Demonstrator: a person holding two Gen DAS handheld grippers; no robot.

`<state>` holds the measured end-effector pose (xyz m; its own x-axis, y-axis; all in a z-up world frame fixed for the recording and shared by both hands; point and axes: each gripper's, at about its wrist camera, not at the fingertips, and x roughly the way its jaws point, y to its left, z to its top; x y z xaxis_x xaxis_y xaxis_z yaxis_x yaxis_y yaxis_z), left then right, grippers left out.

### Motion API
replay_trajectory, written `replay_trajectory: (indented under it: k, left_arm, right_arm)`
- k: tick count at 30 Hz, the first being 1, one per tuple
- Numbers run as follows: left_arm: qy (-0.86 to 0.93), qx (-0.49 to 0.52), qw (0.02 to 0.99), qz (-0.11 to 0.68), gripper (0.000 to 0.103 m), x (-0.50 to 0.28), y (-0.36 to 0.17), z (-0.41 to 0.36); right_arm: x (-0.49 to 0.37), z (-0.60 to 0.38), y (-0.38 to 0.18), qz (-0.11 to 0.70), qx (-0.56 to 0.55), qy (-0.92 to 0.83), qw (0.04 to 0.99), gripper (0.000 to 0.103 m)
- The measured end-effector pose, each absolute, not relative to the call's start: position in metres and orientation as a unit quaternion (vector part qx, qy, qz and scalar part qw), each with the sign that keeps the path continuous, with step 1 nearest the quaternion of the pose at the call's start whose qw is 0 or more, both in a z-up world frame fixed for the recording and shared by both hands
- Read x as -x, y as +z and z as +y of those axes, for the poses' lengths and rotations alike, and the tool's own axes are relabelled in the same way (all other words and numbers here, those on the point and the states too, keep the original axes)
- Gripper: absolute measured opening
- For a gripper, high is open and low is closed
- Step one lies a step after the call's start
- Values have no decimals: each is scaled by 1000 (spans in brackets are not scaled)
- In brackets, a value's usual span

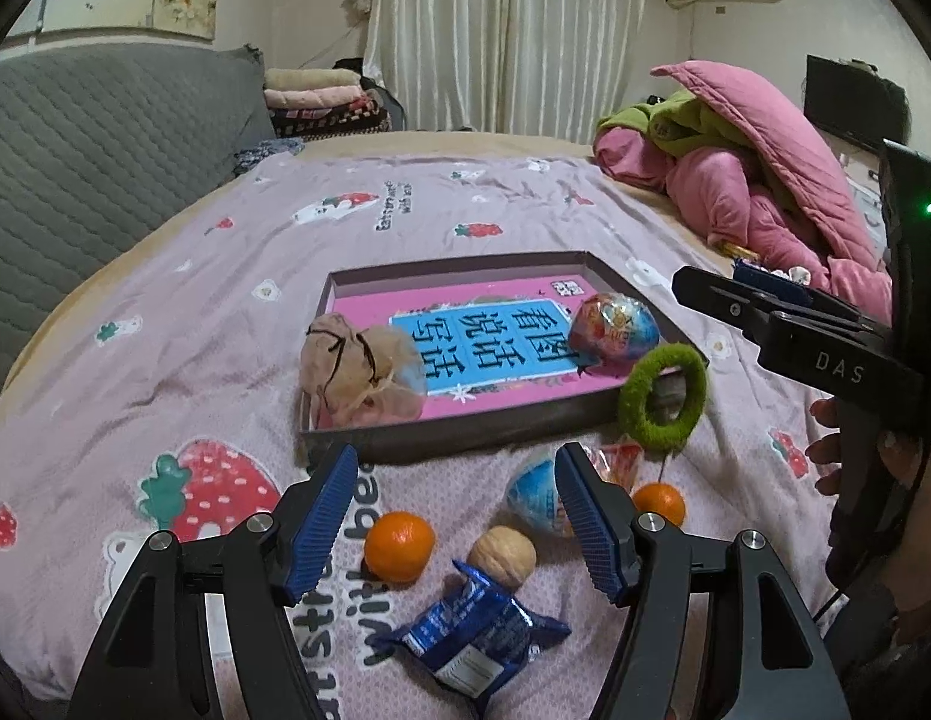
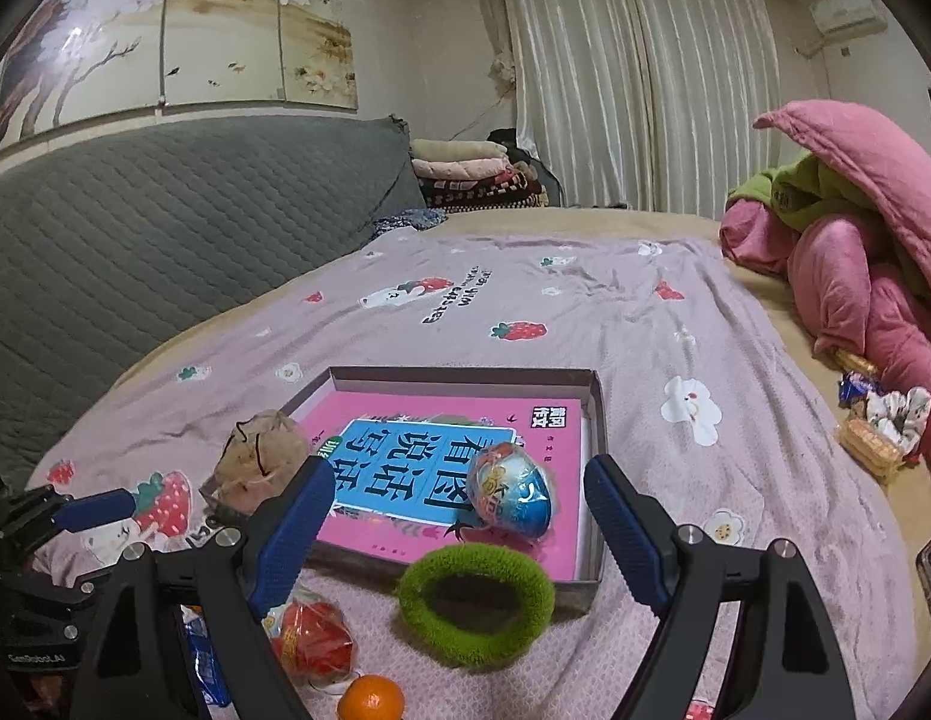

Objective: Organize objects
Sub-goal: 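Open right gripper and withdraw both grippers from the book tray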

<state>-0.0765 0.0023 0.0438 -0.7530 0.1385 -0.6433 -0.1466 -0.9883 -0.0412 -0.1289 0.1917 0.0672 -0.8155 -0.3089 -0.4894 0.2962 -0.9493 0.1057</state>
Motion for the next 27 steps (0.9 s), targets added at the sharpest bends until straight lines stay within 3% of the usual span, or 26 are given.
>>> replay_trajectory:
  k: [27]
  left_arm:
    - [931,357,78,13,70,40,32,-5]
  right_arm:
    - [91,189,38,4,-289,-947,142,85]
